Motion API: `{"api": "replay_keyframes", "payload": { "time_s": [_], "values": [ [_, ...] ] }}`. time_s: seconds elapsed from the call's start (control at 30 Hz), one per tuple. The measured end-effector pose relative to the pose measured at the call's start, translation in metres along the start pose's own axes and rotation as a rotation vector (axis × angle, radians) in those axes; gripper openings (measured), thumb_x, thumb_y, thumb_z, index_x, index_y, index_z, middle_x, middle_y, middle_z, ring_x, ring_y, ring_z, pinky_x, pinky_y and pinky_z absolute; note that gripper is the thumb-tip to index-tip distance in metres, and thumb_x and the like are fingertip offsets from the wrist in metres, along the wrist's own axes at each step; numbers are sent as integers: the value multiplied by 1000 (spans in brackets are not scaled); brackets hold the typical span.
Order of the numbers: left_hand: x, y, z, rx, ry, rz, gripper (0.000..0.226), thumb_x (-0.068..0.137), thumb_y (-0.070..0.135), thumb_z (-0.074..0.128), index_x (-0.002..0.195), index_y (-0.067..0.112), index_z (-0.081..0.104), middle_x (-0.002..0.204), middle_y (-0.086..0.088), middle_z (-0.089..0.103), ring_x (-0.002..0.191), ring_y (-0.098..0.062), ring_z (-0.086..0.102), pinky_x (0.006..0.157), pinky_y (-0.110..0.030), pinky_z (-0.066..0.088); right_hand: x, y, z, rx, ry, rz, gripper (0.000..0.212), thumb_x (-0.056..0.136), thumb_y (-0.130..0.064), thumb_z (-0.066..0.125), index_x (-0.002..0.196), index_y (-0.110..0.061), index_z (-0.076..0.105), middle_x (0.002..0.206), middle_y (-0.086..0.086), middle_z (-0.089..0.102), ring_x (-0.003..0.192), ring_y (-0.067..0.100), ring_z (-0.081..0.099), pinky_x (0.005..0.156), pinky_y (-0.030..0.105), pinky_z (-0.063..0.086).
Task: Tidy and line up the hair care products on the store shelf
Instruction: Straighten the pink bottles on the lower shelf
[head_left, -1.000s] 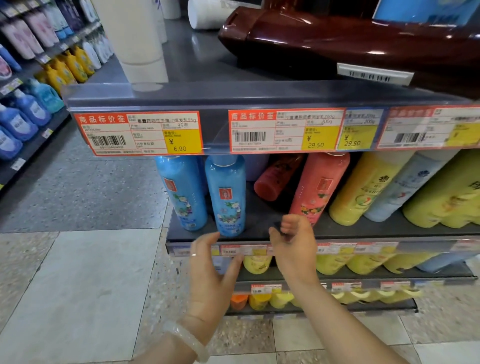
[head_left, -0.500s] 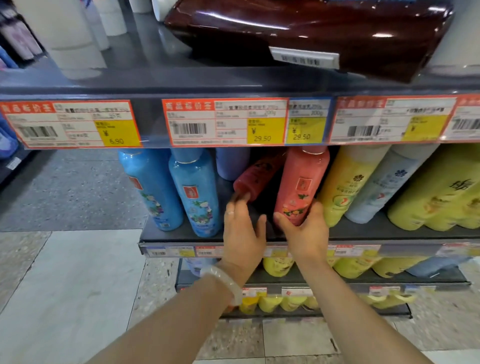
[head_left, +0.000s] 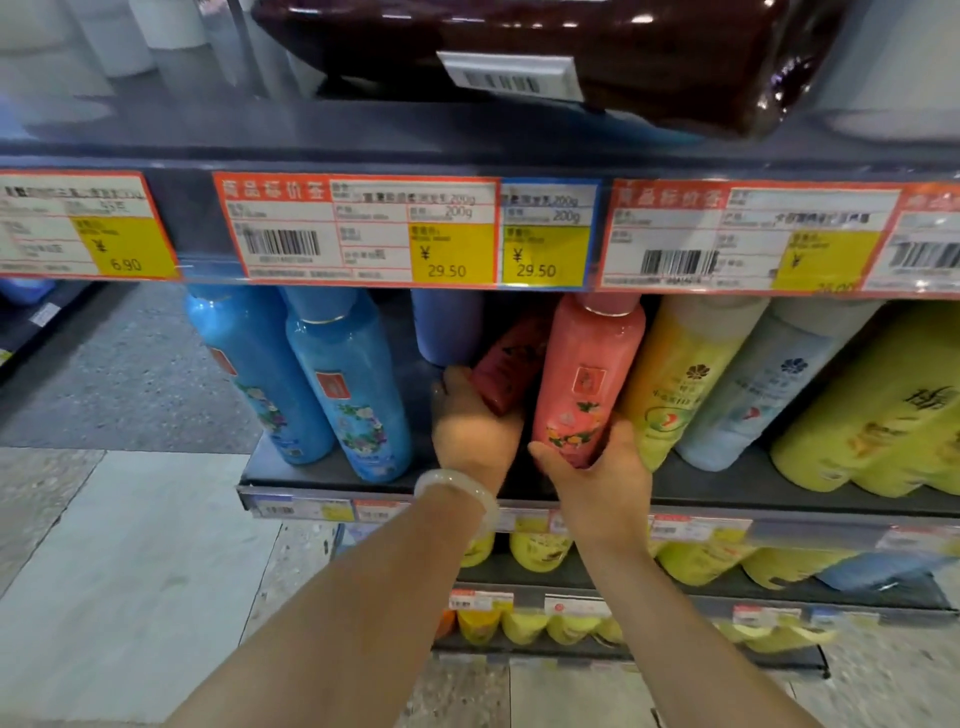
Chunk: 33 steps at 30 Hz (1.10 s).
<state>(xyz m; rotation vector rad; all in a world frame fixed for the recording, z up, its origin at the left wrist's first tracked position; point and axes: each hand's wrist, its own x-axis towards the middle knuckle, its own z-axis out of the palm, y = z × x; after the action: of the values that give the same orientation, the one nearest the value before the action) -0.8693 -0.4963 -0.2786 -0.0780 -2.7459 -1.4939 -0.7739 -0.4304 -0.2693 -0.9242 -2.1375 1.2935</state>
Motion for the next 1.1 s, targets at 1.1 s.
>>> {"api": "replay_keyframes", "payload": {
  "time_s": [1.1],
  "values": [
    [-69, -26, -66, -270, -61, 97, 64, 67, 1, 73, 124, 13, 45, 113, -5, 42, 102, 6, 47, 86, -8, 43, -28, -62, 23, 458, -396, 165, 43, 76, -16, 73, 112, -20, 52, 98, -2, 66, 87, 7, 64, 70, 18, 53]
  ]
}}
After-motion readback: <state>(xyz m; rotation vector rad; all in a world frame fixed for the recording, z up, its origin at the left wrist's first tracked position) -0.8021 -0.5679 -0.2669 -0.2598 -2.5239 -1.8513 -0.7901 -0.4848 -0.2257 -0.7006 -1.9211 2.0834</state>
